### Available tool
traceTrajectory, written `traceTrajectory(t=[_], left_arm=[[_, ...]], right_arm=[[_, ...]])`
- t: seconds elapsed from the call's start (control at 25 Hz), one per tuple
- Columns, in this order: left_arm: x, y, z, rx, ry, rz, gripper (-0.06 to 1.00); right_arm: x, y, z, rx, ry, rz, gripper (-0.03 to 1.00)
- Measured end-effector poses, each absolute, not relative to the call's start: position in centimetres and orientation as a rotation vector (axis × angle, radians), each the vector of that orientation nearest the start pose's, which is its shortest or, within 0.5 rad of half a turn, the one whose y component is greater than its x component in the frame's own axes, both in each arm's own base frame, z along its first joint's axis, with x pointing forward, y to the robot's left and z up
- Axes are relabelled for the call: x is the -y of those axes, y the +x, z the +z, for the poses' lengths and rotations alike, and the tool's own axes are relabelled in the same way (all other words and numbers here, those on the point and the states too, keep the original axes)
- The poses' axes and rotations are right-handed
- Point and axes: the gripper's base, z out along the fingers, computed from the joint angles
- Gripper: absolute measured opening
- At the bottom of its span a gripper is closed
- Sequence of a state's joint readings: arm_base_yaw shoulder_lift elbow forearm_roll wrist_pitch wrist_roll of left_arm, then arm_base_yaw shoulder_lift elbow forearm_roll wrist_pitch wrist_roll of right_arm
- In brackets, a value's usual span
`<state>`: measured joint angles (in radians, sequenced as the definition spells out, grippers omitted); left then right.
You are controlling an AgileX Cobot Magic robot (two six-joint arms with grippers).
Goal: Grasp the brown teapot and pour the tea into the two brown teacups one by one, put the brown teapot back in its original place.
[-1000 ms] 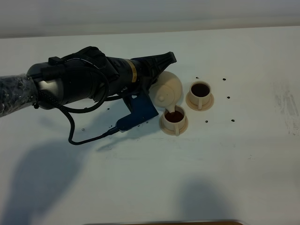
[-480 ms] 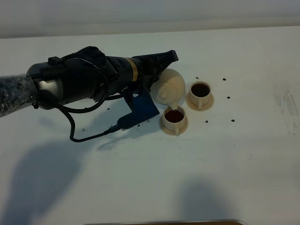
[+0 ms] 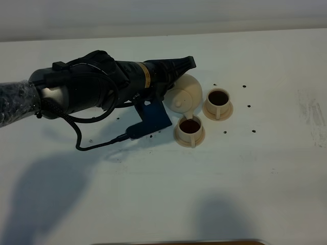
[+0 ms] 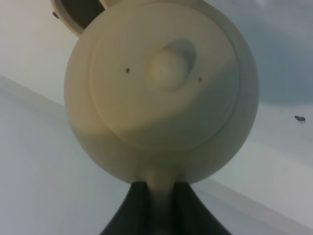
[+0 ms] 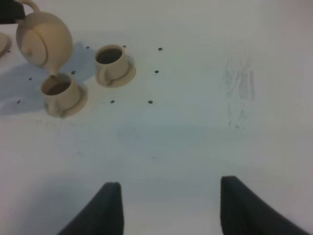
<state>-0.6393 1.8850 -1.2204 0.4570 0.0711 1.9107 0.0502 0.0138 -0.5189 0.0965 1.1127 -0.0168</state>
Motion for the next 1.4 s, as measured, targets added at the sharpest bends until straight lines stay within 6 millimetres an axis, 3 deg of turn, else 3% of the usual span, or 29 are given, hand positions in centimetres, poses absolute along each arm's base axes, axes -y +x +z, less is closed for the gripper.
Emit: traceTrajectory(t=[1.4], left_arm=[[25.01, 33.40, 20.40, -0.016, 2.345, 0.993, 0.16]], right_arm=[[-0.75, -0.78, 27.87, -2.089, -0.078, 0.137, 0.43]])
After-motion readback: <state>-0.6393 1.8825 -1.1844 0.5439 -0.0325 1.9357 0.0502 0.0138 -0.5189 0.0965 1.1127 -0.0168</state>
